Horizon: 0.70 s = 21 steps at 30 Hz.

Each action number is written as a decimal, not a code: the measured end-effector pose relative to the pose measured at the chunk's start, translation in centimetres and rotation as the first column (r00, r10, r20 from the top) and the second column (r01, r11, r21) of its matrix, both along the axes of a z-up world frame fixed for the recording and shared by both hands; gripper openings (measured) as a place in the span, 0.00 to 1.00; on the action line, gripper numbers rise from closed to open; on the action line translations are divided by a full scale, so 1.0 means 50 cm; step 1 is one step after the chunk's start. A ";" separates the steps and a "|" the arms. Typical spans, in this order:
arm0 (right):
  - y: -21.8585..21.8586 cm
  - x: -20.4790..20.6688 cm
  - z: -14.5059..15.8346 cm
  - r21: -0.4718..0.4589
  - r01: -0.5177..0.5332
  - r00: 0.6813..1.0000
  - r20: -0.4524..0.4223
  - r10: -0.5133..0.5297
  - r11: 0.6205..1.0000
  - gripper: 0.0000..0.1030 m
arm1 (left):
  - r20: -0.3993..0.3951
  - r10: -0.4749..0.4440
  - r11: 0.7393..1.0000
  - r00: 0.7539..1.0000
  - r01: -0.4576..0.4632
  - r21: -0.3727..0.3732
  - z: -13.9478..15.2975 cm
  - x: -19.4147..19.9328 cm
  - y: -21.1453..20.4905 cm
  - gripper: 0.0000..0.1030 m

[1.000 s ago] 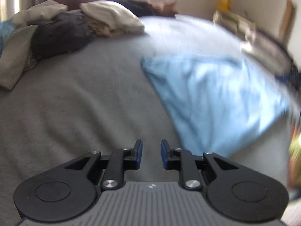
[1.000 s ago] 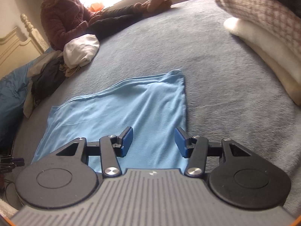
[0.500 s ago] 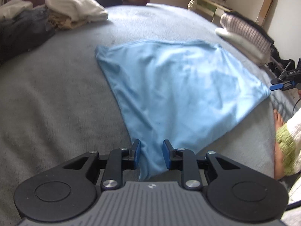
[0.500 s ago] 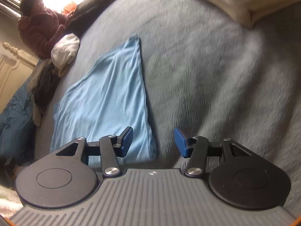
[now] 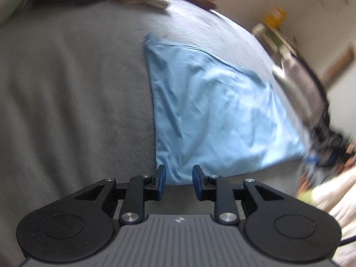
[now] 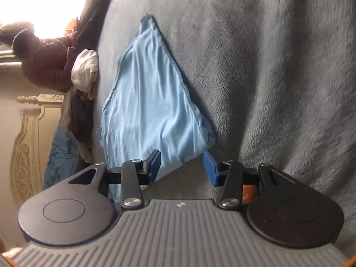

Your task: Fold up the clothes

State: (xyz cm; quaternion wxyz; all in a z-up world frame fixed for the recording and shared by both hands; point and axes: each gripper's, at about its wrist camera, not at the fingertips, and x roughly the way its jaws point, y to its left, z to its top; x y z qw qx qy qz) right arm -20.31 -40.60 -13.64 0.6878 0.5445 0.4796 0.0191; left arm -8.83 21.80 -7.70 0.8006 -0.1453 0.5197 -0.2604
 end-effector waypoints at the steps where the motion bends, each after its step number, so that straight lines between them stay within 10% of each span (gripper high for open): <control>1: 0.002 0.001 -0.009 0.009 0.011 1.000 -0.019 -0.011 1.000 0.41 | -0.029 0.018 0.999 0.999 -0.019 -0.027 -0.006 -0.001 0.005 0.25; 5: -0.005 -0.003 -0.038 0.046 0.096 0.994 -0.056 -0.093 0.994 0.40 | -0.095 0.037 0.997 0.995 -0.044 -0.068 -0.032 -0.001 0.008 0.25; 11: -0.007 -0.014 -0.030 -0.006 0.141 0.990 -0.021 -0.141 0.990 0.05 | -0.124 0.028 0.999 0.992 -0.033 -0.036 -0.062 0.000 -0.003 0.24; 21: -0.018 -0.017 -0.035 -0.051 0.144 0.989 0.030 -0.142 0.988 0.03 | -0.153 0.056 0.990 0.987 -0.074 -0.116 -0.073 0.007 0.012 0.32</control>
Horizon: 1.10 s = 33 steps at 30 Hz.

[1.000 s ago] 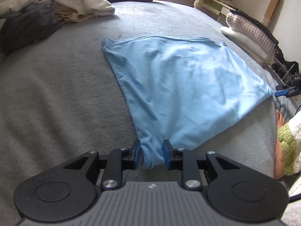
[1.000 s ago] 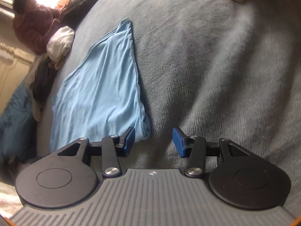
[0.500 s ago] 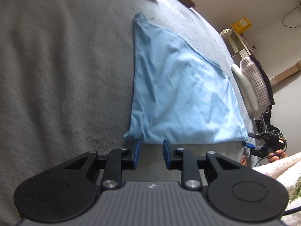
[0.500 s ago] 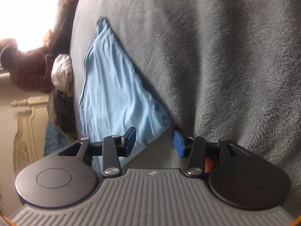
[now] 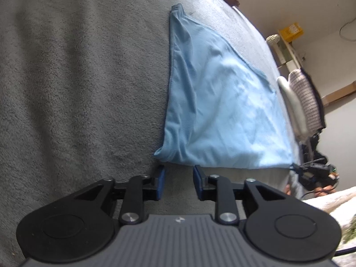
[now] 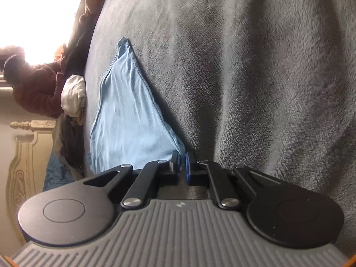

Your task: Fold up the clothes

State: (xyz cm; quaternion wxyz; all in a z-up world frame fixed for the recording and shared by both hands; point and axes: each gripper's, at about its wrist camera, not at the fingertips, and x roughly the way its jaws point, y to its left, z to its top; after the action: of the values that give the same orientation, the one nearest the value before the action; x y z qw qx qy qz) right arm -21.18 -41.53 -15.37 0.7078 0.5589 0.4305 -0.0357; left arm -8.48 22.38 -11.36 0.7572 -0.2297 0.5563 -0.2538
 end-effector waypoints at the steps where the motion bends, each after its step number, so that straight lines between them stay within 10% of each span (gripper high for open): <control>1: 0.001 0.003 0.000 -0.003 -0.003 1.000 0.007 0.003 1.000 0.03 | 0.006 0.005 1.000 1.000 -0.005 -0.015 0.002 0.000 0.001 0.39; 8: -0.004 0.002 -0.002 0.002 -0.006 1.000 0.008 0.006 1.000 0.03 | -0.043 0.159 0.980 0.986 -0.163 -0.119 -0.017 0.014 0.025 0.45; 13: -0.002 -0.002 0.003 -0.011 -0.009 1.000 0.016 0.009 1.000 0.03 | -0.074 0.264 0.951 0.962 -0.273 -0.148 -0.038 0.012 0.039 0.06; 18: -0.004 -0.005 0.051 -0.051 -0.035 0.996 0.082 0.039 0.998 0.03 | -0.044 0.325 0.914 0.945 -0.326 -0.242 -0.012 -0.012 0.062 0.04; 26: -0.014 0.007 -0.009 -0.076 -0.071 0.997 -0.030 0.069 0.995 0.03 | -0.076 0.321 0.935 0.944 -0.329 -0.129 -0.068 -0.008 0.068 0.06; 33: -0.029 -0.008 0.043 -0.157 -0.107 0.994 -0.047 0.101 0.982 0.16 | 0.027 0.267 0.964 0.963 -0.267 0.011 0.000 -0.011 0.077 0.23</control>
State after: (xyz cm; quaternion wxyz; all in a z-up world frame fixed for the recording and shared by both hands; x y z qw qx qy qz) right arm -21.59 -42.98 -13.23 0.7426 0.4765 0.4686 -0.0440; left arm -9.01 26.21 -11.34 0.7930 -0.2940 0.5126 -0.1484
